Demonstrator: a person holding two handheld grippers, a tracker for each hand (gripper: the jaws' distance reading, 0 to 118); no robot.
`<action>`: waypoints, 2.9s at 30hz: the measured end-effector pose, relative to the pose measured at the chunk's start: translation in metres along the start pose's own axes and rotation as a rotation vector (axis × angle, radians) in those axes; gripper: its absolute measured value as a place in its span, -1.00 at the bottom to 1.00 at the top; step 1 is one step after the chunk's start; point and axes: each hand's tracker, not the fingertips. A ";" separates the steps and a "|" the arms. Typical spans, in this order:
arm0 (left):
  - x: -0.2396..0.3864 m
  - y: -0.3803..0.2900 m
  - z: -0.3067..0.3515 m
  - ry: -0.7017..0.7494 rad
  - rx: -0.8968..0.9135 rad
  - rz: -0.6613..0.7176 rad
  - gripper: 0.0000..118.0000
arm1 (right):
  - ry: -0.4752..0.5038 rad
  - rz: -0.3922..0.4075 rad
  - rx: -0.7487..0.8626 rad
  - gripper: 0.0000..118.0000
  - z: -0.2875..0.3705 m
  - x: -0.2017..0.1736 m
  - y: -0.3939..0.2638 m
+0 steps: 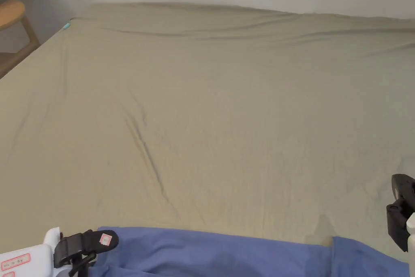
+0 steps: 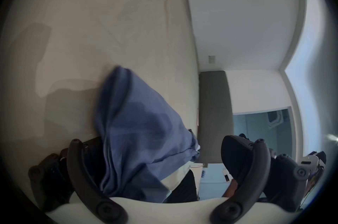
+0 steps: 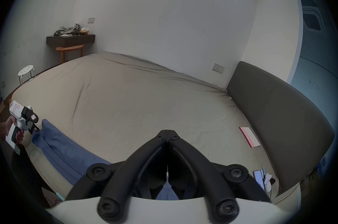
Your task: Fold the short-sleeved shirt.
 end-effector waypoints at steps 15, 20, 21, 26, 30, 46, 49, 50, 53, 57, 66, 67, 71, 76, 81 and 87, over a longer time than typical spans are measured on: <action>0.032 -0.011 -0.015 0.375 -0.012 -0.237 -0.85 | 0.013 0.027 0.011 -0.96 0.011 -0.005 0.006; 0.052 -0.006 -0.007 0.443 0.001 -0.287 -0.85 | 0.010 0.029 0.012 -0.96 0.013 -0.004 0.007; 0.052 -0.002 -0.003 0.456 0.007 -0.298 -0.85 | 0.009 0.030 0.011 -0.96 0.014 -0.004 0.007; 0.057 0.011 0.022 0.508 0.022 -0.326 -0.85 | 0.000 0.023 0.013 -0.96 0.014 0.000 0.007; 0.071 0.016 0.031 0.584 0.041 -0.363 -0.85 | -0.004 0.016 0.009 -0.96 0.014 0.002 0.007; 0.196 -0.044 -0.070 0.490 -0.106 -0.518 -0.85 | -0.008 -0.048 0.040 -0.96 0.035 0.025 -0.004; 0.196 -0.056 -0.106 0.501 -0.142 -0.504 -0.85 | -0.013 -0.062 0.046 -0.96 0.039 0.033 -0.009; 0.194 -0.060 -0.119 0.509 -0.150 -0.499 -0.85 | -0.016 -0.066 0.047 -0.96 0.040 0.035 -0.010; 0.182 -0.071 -0.157 0.561 -0.179 -0.503 -0.85 | -0.021 -0.086 0.045 -0.96 0.041 0.044 -0.015; 0.171 -0.095 -0.206 0.648 -0.236 -0.518 -0.85 | -0.033 -0.103 0.041 -0.96 0.043 0.056 -0.021; 0.167 -0.116 -0.241 0.382 -0.272 -0.307 0.90 | -0.058 -0.133 0.023 -0.96 0.042 0.074 -0.032; 0.173 -0.112 -0.235 0.357 -0.248 -0.319 0.90 | -0.061 -0.133 0.023 -0.96 0.042 0.076 -0.032; 0.198 -0.099 -0.199 0.389 -0.101 -0.483 0.04 | -0.068 -0.139 0.024 -0.96 0.043 0.078 -0.032; 0.199 -0.101 -0.171 0.571 0.013 -0.734 -1.00 | -0.064 -0.141 0.025 -0.96 0.042 0.073 -0.031; 0.177 -0.136 -0.192 0.745 -0.016 -0.975 -1.00 | -0.050 -0.125 0.021 -0.96 0.045 0.064 -0.030; 0.143 -0.180 -0.249 0.763 -0.122 -1.014 -1.00 | -0.042 -0.109 0.009 -0.96 0.045 0.060 -0.030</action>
